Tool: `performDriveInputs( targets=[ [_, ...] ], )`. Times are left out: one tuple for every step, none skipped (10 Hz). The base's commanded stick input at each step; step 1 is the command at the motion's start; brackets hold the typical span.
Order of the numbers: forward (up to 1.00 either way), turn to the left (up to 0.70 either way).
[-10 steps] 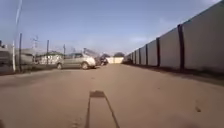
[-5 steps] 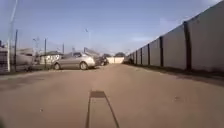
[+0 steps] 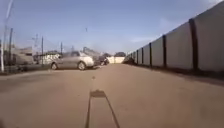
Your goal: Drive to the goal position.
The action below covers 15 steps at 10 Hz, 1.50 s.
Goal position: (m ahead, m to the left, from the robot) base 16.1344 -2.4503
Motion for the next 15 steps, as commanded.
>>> performDriveInputs(
  targets=[
    [1.00, 0.00],
    [1.00, -0.06],
    [1.00, -0.25],
    [1.00, -0.08],
    [1.00, 0.00],
    [1.00, 0.00],
    [1.00, 0.00],
    [1.00, 0.00],
    [1.00, 0.00],
    [1.00, 0.00],
    [1.00, 0.00],
    [1.00, 0.00],
    [1.00, 0.00],
    [1.00, 0.00],
    [1.00, 0.00]
  ],
)
